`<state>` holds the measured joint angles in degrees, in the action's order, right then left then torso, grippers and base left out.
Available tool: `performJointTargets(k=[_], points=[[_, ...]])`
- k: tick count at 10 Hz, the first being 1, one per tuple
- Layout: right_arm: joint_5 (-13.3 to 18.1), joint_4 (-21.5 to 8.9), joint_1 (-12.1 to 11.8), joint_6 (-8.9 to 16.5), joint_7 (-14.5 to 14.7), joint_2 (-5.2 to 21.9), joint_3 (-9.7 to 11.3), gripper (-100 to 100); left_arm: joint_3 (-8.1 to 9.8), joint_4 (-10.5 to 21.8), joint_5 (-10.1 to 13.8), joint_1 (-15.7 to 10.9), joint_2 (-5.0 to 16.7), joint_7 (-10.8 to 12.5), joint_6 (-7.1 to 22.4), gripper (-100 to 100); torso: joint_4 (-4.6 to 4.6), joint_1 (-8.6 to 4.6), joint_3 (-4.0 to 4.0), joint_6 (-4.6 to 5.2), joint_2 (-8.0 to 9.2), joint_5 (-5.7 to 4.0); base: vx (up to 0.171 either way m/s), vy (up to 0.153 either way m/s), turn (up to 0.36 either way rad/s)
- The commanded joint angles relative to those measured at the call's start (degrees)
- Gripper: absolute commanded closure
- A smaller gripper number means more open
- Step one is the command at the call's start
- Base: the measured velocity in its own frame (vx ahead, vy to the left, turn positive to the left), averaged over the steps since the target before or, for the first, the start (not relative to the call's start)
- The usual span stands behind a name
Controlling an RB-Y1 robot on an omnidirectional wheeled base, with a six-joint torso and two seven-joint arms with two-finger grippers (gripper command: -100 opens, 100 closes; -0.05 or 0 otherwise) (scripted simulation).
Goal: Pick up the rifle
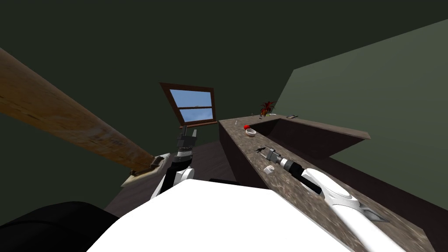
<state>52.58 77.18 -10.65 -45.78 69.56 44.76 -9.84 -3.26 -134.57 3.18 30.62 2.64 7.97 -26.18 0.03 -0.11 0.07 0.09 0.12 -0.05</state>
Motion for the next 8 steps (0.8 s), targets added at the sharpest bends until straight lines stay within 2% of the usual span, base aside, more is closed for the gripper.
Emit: performJointTargets(k=[1,8], points=[[-1.2,-2.0,0.3,-0.9,2.2,-2.2,-1.4,-100,0.00,0.0,0.0,0.0,0.0,0.0,0.0,0,0.00,0.00,0.00,0.00,0.00,0.00,-0.055,-0.032,0.025],[-5.6,-8.6,1.2,-4.3,10.5,-10.3,-6.8,-100,0.00,0.0,0.0,0.0,0.0,0.0,0.0,0,-0.02,0.08,-0.07,-0.01,-0.14,0.02,-0.033,-0.015,0.037]])
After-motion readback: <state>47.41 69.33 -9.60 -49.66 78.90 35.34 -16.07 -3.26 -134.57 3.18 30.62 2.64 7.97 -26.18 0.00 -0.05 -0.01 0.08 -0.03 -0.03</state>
